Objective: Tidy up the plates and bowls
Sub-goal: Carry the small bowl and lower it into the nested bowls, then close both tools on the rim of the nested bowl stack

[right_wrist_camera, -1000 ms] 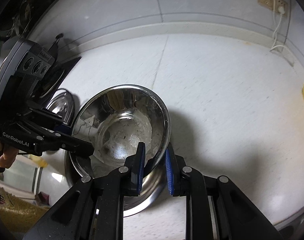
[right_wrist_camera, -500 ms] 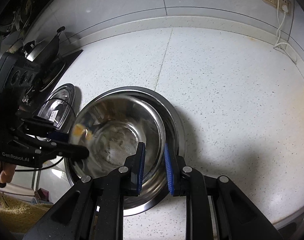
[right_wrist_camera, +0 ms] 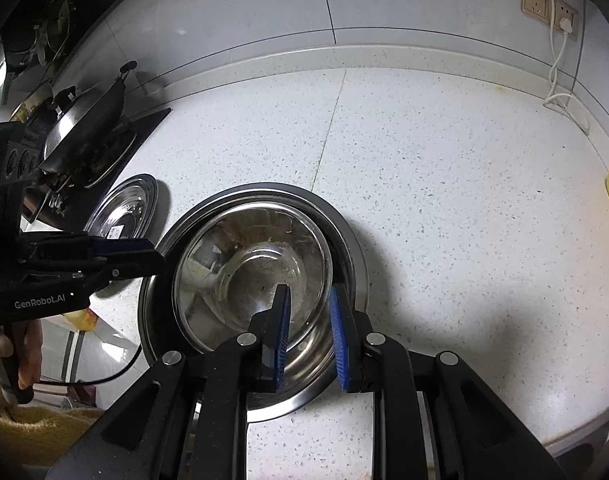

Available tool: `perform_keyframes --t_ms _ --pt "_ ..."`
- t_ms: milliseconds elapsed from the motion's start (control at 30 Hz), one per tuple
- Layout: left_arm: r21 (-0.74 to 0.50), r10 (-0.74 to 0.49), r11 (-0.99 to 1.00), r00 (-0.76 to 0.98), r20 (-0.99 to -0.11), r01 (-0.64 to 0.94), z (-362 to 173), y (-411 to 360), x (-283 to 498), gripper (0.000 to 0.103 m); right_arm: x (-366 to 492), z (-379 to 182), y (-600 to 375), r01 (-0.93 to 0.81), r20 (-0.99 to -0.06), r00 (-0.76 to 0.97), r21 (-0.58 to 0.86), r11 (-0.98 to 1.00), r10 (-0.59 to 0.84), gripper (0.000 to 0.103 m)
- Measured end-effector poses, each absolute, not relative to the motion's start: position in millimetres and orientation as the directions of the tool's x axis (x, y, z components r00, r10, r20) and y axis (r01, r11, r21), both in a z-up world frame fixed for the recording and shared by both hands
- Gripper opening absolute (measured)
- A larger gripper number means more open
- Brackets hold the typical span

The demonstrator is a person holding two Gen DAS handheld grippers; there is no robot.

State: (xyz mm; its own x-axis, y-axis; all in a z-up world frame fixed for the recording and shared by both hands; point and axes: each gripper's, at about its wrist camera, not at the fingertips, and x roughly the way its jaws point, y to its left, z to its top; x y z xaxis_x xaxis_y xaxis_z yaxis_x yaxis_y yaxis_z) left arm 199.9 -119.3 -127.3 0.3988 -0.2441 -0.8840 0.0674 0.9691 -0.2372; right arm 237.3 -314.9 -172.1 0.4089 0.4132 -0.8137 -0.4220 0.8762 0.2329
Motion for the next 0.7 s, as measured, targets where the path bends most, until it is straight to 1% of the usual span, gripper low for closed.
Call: perform_keyframes --t_ms 267,333,400,500,667,700 --pt "-0.240 -0.236 0.970 0.421 -0.876 0.044 -120.3 -115.3 178.6 0.024 231.1 -169.2 -311.3 -0.410 -0.813 0.422 0.224 0.884 0.402 0.018" --pt "-0.237 -0.231 0.971 0.424 -0.875 0.041 -119.6 -114.0 176.5 0.024 228.9 -169.1 -311.5 -0.406 -0.812 0.424 0.225 0.886 0.400 0.020" --pt "-0.239 -0.226 0.971 0.427 -0.875 0.025 -119.4 -110.5 176.3 0.024 225.4 -169.2 -313.4 -0.399 -0.812 0.428 0.224 0.889 0.397 0.025" --pt "-0.259 -0.229 0.966 0.431 -0.873 -0.012 -119.5 -101.7 175.1 0.024 221.3 -169.8 -317.5 -0.386 -0.814 0.429 0.227 0.894 0.392 0.025" --pt "-0.285 -0.251 0.958 0.409 -0.877 -0.024 -120.1 -92.9 162.0 0.024 216.1 -168.1 -324.6 -0.368 -0.819 0.435 0.217 0.904 0.374 0.025" --pt "-0.296 -0.260 0.955 0.400 -0.879 -0.029 -121.2 -91.2 157.2 0.024 215.2 -167.5 -326.7 -0.365 -0.819 0.437 0.216 0.905 0.372 0.027"
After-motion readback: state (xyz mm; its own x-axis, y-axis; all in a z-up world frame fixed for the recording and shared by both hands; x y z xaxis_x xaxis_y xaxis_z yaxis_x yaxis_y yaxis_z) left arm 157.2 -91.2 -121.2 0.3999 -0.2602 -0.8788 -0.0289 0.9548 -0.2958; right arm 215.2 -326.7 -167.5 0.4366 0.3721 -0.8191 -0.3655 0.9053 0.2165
